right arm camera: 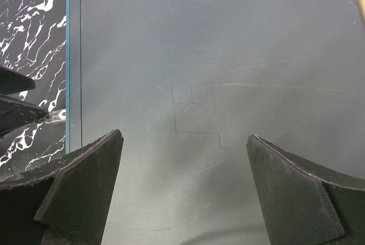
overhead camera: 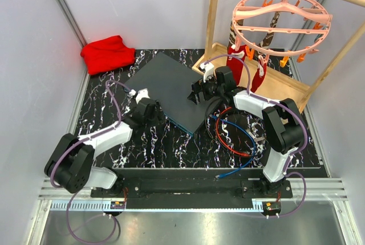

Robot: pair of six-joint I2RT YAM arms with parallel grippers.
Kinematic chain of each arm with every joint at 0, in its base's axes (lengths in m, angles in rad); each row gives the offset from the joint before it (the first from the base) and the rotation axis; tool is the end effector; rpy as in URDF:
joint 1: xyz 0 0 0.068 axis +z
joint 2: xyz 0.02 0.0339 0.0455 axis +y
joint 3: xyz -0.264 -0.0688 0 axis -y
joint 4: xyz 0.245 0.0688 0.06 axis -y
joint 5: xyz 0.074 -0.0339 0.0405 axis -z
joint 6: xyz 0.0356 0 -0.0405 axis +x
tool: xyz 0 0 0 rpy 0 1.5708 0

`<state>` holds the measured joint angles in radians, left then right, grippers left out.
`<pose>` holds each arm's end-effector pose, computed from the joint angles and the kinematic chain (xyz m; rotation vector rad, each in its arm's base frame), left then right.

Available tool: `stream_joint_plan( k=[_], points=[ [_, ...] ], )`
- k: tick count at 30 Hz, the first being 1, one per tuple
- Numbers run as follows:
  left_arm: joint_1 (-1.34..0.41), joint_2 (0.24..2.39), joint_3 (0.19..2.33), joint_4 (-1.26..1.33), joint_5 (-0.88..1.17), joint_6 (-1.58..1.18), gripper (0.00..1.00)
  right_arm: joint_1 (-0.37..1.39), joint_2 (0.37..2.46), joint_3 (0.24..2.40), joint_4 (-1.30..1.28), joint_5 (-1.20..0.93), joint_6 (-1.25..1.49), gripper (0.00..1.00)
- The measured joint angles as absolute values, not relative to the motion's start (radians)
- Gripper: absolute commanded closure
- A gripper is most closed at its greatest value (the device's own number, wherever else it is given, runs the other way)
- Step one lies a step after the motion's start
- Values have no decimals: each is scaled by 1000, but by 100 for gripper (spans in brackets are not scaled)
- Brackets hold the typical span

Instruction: Insert the plug into the switch port

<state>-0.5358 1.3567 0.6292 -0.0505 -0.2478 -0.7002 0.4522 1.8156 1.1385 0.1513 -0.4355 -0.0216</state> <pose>0.2315 -0.1273 0.1772 -0.3136 2.3214 -0.3299 0.3572 0.1902 0.2096 -0.7549 1.9836 0.7141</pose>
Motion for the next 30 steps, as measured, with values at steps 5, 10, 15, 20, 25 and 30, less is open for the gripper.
stream_joint_plan(
  k=[5,10,15,20,25,30],
  points=[
    [-536,1238,630,-117,-276,-700,27,452,1815,1138,149,-429,-22,0],
    [-536,1101,612,-155,-302,-706,27,449,1816,1142,128,-396,-21,0],
    [-536,1107,542,-195,-308,-720,28,433,1841,1211,99,-350,-22,0],
    [-536,1197,526,-212,-309,-729,29,405,1892,1294,99,-315,-22,0],
    [-536,1286,530,-199,-303,-730,29,392,1954,1348,82,-282,-21,0],
    [-536,1337,561,-162,-293,-730,29,384,2017,1381,57,-270,-20,0]
  ],
)
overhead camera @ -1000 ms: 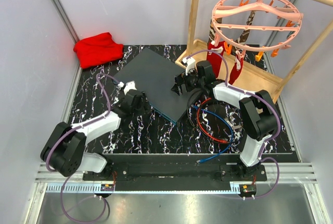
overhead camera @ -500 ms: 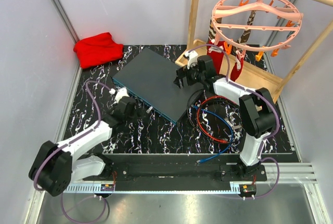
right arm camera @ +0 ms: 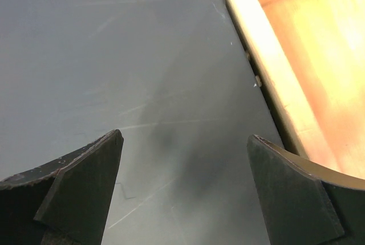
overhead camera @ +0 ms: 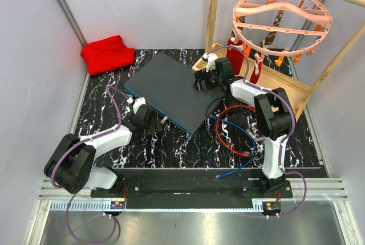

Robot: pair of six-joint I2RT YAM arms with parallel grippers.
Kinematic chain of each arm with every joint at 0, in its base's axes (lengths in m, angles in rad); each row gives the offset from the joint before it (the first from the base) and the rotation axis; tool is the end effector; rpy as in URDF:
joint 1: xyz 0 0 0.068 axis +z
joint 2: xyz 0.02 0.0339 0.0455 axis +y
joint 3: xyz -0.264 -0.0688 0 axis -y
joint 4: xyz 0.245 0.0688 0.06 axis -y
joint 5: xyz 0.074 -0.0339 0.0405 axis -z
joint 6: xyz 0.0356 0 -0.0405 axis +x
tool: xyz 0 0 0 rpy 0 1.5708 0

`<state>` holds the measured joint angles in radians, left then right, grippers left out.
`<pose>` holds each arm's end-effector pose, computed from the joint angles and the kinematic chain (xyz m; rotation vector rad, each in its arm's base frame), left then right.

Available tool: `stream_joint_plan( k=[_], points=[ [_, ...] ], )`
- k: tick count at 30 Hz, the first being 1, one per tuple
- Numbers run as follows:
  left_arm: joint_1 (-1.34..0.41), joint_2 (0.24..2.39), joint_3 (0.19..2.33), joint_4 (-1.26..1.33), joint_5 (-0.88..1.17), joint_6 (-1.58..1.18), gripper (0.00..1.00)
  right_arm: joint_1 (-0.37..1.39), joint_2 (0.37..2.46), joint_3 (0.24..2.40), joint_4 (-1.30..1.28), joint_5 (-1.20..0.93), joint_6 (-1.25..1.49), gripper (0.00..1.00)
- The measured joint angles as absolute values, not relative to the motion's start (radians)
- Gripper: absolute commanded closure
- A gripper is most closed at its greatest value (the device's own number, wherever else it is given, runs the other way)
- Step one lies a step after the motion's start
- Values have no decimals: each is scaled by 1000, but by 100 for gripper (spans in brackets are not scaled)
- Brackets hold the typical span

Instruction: Insert the plug into the switch port

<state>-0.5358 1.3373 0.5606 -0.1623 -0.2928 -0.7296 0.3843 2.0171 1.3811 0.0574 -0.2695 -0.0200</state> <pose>0.2112 -0.1135 0.1542 -0.3560 2.4367 -0.1829 0.4205 0.1803 0.1952 -0.5895 2.0862 0.5002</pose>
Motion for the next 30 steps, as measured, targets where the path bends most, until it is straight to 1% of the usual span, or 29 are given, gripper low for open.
stream_joint_plan(
  k=[10,23,30],
  points=[
    [-536,1382,585,-112,-275,-730,29,375,2049,1401,41,-244,-16,0],
    [-535,1407,622,-124,-266,-726,29,358,2064,1413,43,-206,-10,0],
    [-536,1435,671,-74,-257,-722,29,357,2064,1414,43,-207,18,0]
  ],
)
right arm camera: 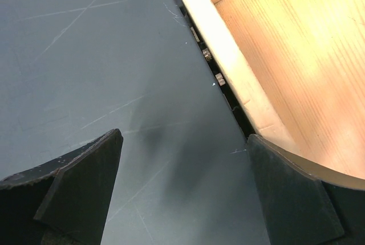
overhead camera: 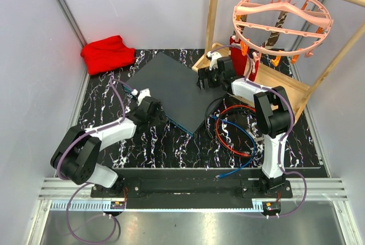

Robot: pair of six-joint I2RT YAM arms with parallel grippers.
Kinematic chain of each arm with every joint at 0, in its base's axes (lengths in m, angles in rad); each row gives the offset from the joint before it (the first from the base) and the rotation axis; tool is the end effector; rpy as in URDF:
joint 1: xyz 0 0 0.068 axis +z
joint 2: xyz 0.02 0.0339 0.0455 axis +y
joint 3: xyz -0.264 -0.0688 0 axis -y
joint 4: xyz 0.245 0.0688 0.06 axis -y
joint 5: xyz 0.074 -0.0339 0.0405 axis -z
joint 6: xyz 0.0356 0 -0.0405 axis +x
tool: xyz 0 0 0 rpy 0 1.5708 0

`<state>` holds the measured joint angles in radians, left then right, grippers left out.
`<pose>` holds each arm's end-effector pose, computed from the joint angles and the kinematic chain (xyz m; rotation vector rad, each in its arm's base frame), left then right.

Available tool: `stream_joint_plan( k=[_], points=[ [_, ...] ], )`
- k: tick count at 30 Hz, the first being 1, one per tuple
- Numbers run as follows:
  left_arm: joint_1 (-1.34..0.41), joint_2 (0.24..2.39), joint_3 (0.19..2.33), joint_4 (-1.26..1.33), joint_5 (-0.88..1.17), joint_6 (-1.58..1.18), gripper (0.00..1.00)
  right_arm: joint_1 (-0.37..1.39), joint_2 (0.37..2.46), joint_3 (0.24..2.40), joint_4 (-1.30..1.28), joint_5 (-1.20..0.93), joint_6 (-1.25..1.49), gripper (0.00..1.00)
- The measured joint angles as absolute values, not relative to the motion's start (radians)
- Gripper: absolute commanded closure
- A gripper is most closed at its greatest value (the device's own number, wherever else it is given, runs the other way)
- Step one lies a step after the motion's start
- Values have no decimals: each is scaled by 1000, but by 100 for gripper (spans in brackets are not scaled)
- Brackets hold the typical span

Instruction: Insert the plug into the switch port

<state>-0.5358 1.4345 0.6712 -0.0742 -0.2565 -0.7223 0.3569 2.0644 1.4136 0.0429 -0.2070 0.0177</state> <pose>0.2413 -0.1327 0.1685 -0.3403 2.3680 -0.2907 0.4338 0.1696 0.1831 -0.4877 2.1425 0.4374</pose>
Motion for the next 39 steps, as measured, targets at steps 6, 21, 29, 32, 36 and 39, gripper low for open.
stream_joint_plan(
  k=[6,21,29,32,36,39],
  points=[
    [-536,1450,693,-62,-251,-700,29,347,2067,1414,44,-247,32,1],
    [-536,1351,706,-94,-256,-702,28,337,2069,1414,46,-281,32,1],
    [-536,1310,632,-137,-257,-735,29,336,2069,1414,45,-282,30,1],
    [-536,1350,630,-138,-258,-735,30,336,2069,1414,45,-282,28,1],
    [-536,1410,630,-135,-256,-735,30,336,2069,1414,44,-282,23,1],
    [-536,1431,635,-121,-253,-735,30,336,2069,1414,44,-283,22,1]
  ],
)
